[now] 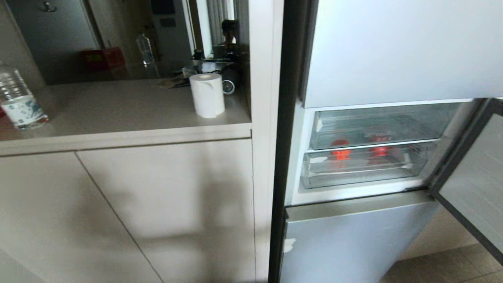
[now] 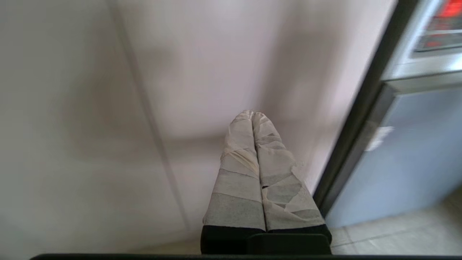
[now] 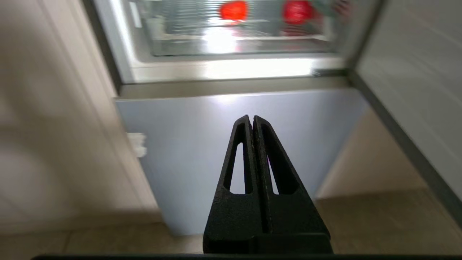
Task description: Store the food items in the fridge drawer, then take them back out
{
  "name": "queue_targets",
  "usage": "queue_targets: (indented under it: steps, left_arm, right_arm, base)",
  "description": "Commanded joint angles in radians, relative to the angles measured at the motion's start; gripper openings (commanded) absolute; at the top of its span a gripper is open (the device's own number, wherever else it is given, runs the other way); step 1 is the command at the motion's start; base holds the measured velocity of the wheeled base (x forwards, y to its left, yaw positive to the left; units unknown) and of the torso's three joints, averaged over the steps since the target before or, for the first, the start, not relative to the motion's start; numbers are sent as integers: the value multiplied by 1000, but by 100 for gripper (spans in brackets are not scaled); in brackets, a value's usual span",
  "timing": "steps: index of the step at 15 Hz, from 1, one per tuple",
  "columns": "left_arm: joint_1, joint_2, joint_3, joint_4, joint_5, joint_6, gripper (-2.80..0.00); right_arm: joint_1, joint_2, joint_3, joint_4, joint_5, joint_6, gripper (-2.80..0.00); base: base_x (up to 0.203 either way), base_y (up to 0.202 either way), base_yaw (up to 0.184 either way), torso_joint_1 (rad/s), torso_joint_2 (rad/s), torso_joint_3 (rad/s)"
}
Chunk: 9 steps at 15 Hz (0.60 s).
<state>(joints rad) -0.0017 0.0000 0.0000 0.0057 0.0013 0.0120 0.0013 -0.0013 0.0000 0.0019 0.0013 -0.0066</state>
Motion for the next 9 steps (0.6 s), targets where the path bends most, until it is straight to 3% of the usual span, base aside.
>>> queue_targets:
  steps: [1,3,9]
  left_arm:
    - [0,2,0,0,0,0,-280]
    - [0,2,0,0,0,0,-280]
    - [0,2,0,0,0,0,-280]
  right_arm:
    - [0,0,0,1,0,-1,-280]
    - [0,1,0,0,0,-3,-280]
    - [0,0,0,1,3,-13,-280]
  base:
    - [-1,-7,163,4,6,6]
    - [0,-8,112,3,5,0]
    - [0,0,0,0,0,0]
